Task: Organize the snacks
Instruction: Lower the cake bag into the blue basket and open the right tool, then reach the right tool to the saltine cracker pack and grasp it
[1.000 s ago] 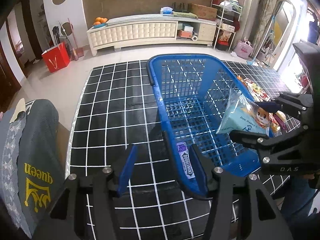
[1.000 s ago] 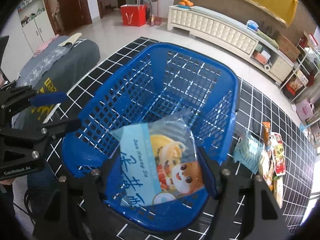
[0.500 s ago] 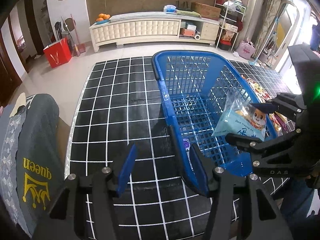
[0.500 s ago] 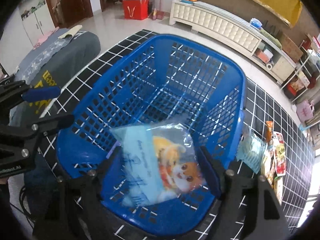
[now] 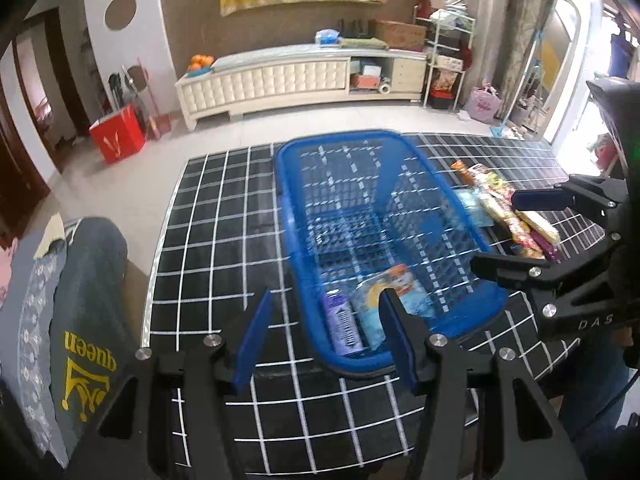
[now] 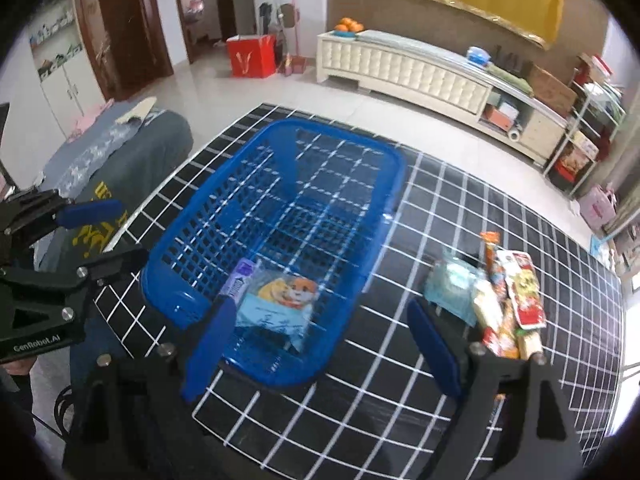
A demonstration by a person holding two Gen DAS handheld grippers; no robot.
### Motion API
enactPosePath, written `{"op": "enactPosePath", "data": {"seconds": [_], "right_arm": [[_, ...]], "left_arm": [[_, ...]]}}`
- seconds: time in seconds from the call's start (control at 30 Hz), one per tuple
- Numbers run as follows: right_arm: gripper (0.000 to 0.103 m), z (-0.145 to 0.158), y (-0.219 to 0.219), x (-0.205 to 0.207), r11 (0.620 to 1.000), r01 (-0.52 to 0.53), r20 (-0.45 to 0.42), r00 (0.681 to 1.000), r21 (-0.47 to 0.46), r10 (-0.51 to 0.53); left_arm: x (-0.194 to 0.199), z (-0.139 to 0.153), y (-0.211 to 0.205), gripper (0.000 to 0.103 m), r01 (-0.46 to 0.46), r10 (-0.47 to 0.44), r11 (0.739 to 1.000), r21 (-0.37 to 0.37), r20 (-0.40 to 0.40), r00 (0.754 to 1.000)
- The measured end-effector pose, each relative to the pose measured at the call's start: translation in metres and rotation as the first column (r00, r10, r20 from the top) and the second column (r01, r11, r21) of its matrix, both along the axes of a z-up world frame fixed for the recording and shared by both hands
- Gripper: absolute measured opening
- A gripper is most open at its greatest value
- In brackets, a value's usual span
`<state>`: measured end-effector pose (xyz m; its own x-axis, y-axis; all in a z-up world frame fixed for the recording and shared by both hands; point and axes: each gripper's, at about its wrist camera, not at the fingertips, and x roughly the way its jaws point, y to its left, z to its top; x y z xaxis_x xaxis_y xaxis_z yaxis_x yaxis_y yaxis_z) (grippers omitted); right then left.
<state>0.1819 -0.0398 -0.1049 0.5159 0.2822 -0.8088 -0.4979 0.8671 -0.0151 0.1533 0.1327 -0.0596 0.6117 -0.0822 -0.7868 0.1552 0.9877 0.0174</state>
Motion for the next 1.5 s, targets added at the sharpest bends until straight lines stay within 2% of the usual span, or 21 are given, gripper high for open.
{"op": "enactPosePath", "data": {"seconds": [0.43,0.53,0.73,1.0,1.17,1.5], "right_arm": [[0.090,0.046,-0.102,-0.034,0.991,0.113,0.102,0.988,0.065,-0.119],[0.091,0.048,-0.125,-0.038,0.988,0.136,0.107,0.984,0.073,-0.143],[0.091,0.047,-0.173,-0.041,0.978,0.191,0.111,0.974,0.080,-0.199],[0.091,0.027,-0.228,-0.033,0.960,0.269,0.081,0.958,0.080,-0.276],[0.091,0.001,-0.256,-0.021,0.951,0.301,0.034,0.952,0.071,-0.304],[0.091,-0.060,-0.291,0.015,0.939,0.340,-0.100,0.937,0.055,-0.333]], "left_arm": [[-0.011,0.034,-0.084,0.053,0.106,-0.106,0.994,0.006,0.063,0.992],[-0.013,0.042,-0.112,0.053,0.145,-0.146,0.989,0.017,0.087,0.985],[-0.013,0.050,-0.159,0.053,0.196,-0.192,0.980,-0.023,0.118,0.974],[0.002,0.033,-0.220,0.053,0.259,-0.256,0.966,-0.019,0.075,0.964],[0.013,0.018,-0.245,0.053,0.272,-0.271,0.962,-0.023,0.039,0.962],[0.043,-0.036,-0.279,0.053,0.253,-0.257,0.966,-0.055,-0.086,0.962]]}}
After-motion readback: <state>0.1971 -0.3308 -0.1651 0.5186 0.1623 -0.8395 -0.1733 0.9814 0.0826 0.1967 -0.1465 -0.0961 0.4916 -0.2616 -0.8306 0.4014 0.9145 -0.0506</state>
